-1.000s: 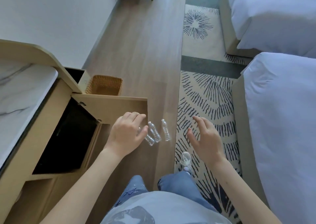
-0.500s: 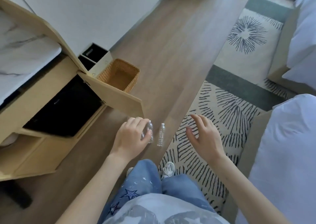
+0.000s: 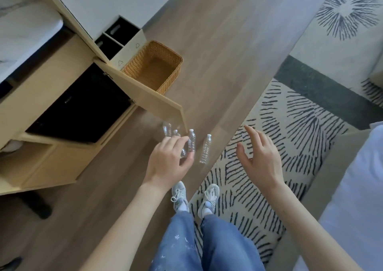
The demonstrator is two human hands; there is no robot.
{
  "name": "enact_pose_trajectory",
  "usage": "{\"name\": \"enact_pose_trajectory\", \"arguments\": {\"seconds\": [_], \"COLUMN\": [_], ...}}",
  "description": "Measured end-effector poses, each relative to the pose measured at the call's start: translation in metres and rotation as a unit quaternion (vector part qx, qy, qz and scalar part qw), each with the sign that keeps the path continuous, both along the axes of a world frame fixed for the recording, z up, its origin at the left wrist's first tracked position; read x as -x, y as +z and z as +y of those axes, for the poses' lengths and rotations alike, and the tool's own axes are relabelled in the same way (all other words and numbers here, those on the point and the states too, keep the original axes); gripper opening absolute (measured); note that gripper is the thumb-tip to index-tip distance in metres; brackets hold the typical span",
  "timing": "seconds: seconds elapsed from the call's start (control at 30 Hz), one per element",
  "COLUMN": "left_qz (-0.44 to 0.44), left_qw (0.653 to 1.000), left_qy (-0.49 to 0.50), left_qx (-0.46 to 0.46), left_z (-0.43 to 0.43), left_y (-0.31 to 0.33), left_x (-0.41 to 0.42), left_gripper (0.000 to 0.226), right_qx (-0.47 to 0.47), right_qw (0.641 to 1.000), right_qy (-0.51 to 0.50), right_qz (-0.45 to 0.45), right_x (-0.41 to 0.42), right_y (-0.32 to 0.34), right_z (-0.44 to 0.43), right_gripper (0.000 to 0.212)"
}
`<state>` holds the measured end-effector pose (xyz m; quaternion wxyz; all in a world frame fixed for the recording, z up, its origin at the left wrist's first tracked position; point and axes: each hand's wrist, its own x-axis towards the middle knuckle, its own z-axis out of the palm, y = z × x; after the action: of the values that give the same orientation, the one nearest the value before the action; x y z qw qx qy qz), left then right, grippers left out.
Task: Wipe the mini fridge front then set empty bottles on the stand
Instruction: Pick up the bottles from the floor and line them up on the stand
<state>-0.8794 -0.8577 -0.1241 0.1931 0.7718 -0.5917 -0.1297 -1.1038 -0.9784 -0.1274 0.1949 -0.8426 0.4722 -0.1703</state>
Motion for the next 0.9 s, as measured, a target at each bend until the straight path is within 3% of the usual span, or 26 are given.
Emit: {"name": "enact_pose_trajectory", "arguments": {"seconds": [0.27, 0.73, 0.9], "left_qz": [0.004, 0.023, 0.026], "left_qw": [1.0, 0.995, 0.995], "left_qy": [0.009, 0.019, -0.007], "left_qx": [-0.014, -0.092, -0.095], "left_z": [-0.015, -0.052, -0.067], "left_y": [-0.176, -0.544, -0.652], "left_x": [-0.041, -0.073, -0.079], "left_gripper": [0.047, 0.057, 0.046], "right_qx": [-0.005, 0.001, -0.007], "right_qw": [1.0, 0.999, 0.998], "right_qy": [-0.012, -0.014, -0.005], "right_qz": [0.006, 0.043, 0.058], "right_x": [-0.033, -0.037, -0.042], "right_y": [-0.176, -0.555, -0.665], "right_z": [-0.022, -0.053, -0.062], "right_gripper": [0.052, 0.048, 0.052]}}
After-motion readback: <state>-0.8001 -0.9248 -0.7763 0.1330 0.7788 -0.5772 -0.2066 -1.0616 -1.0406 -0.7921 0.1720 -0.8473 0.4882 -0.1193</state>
